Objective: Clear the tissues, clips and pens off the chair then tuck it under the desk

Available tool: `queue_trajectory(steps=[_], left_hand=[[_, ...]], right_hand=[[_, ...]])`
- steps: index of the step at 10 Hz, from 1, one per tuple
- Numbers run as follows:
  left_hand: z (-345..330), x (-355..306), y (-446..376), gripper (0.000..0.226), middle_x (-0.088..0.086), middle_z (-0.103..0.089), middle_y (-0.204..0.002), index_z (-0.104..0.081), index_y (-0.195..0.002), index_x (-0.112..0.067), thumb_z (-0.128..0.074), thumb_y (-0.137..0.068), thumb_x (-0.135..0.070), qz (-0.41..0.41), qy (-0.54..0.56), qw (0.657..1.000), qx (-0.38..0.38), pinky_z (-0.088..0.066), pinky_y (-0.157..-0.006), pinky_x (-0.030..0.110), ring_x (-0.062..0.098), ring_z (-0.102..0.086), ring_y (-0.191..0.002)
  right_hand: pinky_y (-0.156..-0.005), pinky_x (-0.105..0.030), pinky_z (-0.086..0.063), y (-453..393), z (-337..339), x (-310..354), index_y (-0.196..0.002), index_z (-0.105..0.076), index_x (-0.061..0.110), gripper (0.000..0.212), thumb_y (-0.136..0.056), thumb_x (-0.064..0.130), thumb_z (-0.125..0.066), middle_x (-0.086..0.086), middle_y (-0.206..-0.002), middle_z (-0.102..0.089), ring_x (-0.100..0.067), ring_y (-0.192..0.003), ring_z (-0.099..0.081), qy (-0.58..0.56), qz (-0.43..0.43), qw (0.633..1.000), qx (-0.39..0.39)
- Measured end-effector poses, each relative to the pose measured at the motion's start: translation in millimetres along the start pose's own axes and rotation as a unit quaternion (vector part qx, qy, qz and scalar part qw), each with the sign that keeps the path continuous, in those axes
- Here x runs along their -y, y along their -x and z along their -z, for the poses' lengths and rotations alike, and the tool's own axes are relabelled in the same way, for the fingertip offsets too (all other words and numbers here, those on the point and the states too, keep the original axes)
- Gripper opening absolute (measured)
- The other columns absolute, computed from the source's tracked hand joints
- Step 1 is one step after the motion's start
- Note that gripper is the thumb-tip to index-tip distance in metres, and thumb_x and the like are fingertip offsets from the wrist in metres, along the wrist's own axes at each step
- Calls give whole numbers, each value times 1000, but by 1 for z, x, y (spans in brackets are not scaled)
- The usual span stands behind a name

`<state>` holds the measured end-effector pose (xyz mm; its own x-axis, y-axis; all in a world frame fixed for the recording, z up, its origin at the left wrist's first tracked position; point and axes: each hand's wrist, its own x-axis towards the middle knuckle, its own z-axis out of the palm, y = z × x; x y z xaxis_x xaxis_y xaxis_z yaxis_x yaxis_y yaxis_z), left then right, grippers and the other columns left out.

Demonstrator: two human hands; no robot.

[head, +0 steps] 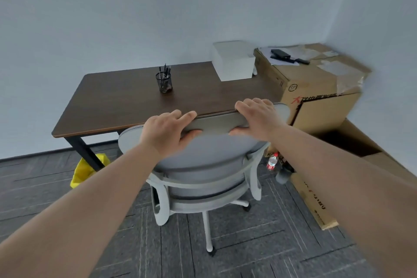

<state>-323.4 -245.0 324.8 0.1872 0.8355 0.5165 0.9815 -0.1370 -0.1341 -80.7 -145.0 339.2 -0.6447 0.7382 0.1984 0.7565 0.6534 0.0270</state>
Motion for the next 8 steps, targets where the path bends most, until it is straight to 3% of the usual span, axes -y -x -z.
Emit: queue_trajectory(steps=[2, 4, 6, 7, 8], left_hand=[[6, -9, 4, 53, -1, -62, -71, -61, -110, -24, -34, -85, -62, -11, -5, 1000, 16, -39, -43, 25, 25, -64, -55], [11, -4, 3, 62, -4, -66, -88, -56, -106, -27, -14, -84, -67, 39, 17, 998, 48, -48, -56, 30, 26, -67, -76], [17, -4, -1, 69, -5, -66, -99, -54, -115, -29, -8, -82, -67, 60, 32, 996, 63, -48, -64, 32, 25, -66, -87], [24, -4, -4, 71, -6, -65, -101, -53, -115, -29, -5, -80, -68, 72, 21, 993, 86, -50, -69, 33, 23, -65, -93], [27, -3, -8, 64, -6, -63, -97, -53, -112, -28, -10, -84, -67, 74, 7, 992, 105, -49, -70, 33, 21, -63, -92]], right_hand=[[-93, -43, -37, 10, 1, -3, -109, -47, 14, 65, -74, 67, -60, -7, -103, -57, -29, -101, -54, 8, 8, 1000, 4], [-93, -42, -38, 9, 1, -8, -110, -46, 18, 63, -75, 70, -56, -2, -104, -58, -26, -103, -55, 1, 24, 1000, 9], [-110, -43, -29, 10, 12, -13, -135, -38, 29, 68, -83, 72, -39, 3, -132, -53, -21, -127, -46, -39, 48, 997, 55], [-115, -42, -24, 17, 35, -14, -141, -35, 29, 59, -90, 56, -48, 5, -143, -44, -18, -137, -35, -58, 56, 994, 75], [-103, -41, -44, 37, 82, -23, -124, -56, 24, 37, -90, 40, -57, 8, -122, -59, -11, -115, -54, -174, 29, 984, 6]])
